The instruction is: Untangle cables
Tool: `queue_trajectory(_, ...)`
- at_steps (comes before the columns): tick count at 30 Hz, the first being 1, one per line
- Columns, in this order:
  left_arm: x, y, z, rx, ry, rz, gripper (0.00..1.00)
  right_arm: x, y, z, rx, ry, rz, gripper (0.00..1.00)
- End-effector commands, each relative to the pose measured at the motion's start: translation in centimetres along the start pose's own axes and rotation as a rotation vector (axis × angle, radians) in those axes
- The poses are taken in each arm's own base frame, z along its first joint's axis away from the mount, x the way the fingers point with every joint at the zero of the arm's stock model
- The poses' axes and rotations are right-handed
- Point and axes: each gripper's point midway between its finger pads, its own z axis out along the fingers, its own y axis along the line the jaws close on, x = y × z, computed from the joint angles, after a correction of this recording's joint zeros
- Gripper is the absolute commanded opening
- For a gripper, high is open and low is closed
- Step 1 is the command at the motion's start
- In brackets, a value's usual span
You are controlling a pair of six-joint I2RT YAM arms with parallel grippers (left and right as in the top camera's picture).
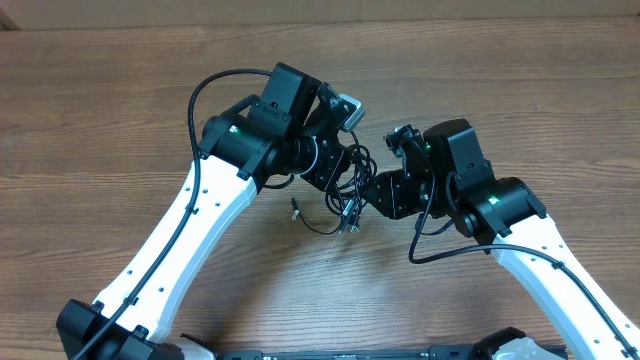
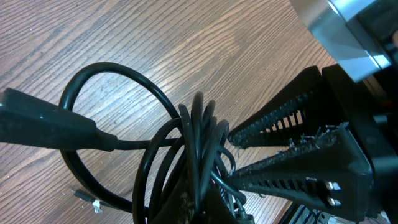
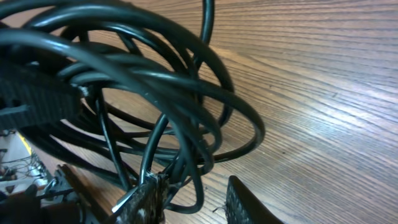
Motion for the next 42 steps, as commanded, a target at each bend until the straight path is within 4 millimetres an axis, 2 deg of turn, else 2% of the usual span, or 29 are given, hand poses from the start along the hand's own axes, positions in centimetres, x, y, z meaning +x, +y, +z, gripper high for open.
queue_trajectory(1, -1.3, -0.6, -1.3, 0.012, -0.054, 0.039, 0.04, 0.2, 1.4, -0.1, -0.078, 0.014, -0.018, 0.31)
queue_trajectory(8, -1.3, -0.6, -1.3, 0.012, -0.054, 0.039, 0.04, 1.2, 4.2, -0.6, -0.241, 0.064, -0.032, 0.31)
queue_trajectory(18, -1.3, -0.6, -1.3, 0.012, -0.054, 0.039, 0.04, 2.6, 3.0, -0.5, -0.182, 0.12, 0.014, 0.29)
queue_trajectory(26, -1.3, -0.6, -1.3, 0.012, -0.053, 0.039, 0.04, 1.4, 3.8, -0.5, -0.224, 0.073, -0.022, 0.26)
queue_trajectory(29, -1.3, -0.6, -1.3, 0.012, -0.053, 0.039, 0.04, 0.5, 5.4, -0.9, -0.307, 0.039, -0.062, 0.29)
queue_trajectory(31, -1.3, -0.6, -1.3, 0.012, -0.053, 0.039, 0.04, -0.1, 7.1, -1.5, -0.406, 0.018, -0.101, 0.31)
queue_trajectory(33, -1.3, -0.6, -1.3, 0.008, -0.053, 0.039, 0.04, -0.4, 9.1, -2.5, -0.525, 0.008, -0.147, 0.34)
queue_trajectory(36, -1.3, -0.5, -1.3, 0.003, -0.054, 0.039, 0.04, -0.4, 10.7, -3.6, -0.635, 0.008, -0.188, 0.35)
queue_trajectory(38, -1.3, -0.3, -1.3, -0.007, -0.054, 0.039, 0.04, -0.2, 11.5, -4.2, -0.692, 0.017, -0.204, 0.36)
queue_trajectory(42, -1.3, 1.5, -1.4, -0.11, -0.052, 0.035, 0.04, 0.5, 12.5, -5.2, -0.776, 0.037, -0.235, 0.37)
